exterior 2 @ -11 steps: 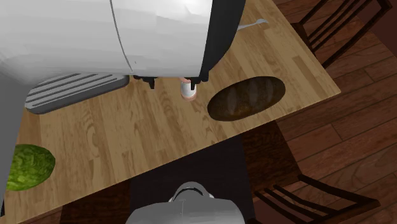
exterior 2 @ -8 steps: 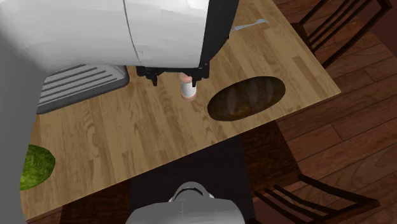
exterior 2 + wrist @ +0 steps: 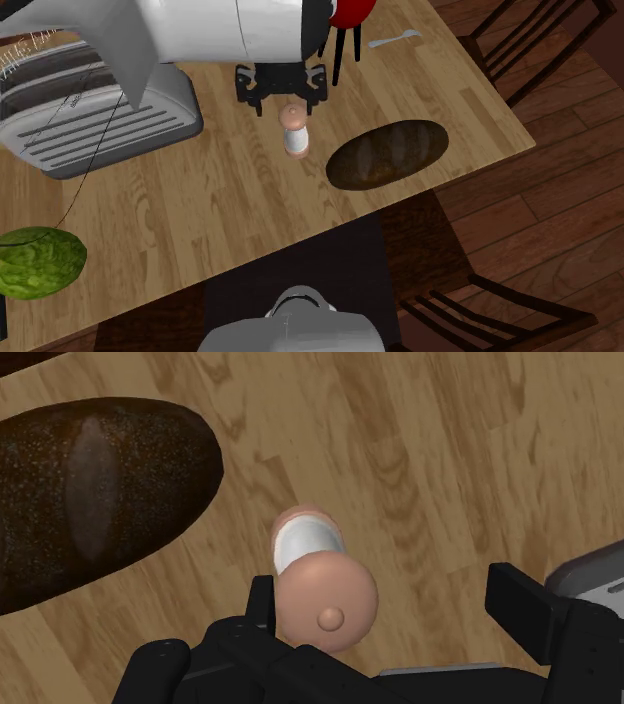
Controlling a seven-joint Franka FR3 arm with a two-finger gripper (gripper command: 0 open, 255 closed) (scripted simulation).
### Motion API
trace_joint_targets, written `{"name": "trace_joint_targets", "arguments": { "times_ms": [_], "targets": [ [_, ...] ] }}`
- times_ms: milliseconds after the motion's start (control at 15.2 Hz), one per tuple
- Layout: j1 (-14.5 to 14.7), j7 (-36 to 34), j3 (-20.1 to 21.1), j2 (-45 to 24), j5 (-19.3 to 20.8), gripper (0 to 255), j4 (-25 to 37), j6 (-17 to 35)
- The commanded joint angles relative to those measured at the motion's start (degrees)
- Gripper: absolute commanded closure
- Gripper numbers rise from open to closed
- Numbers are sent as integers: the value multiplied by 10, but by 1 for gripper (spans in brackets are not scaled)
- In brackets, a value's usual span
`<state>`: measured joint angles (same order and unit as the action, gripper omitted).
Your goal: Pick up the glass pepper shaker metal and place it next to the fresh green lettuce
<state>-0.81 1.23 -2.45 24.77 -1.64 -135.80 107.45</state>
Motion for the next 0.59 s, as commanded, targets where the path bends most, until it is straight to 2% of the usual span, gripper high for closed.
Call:
{"name": "trace_joint_targets", "arguments": {
  "times_ms": [0,264,528],
  "targets": [
    [-1,4,0,-50,8,0,23,23],
    [-3,7,1,-136,22,0,63,59],
    [-3,7,0,-144,22,0,39,90]
  ]
}}
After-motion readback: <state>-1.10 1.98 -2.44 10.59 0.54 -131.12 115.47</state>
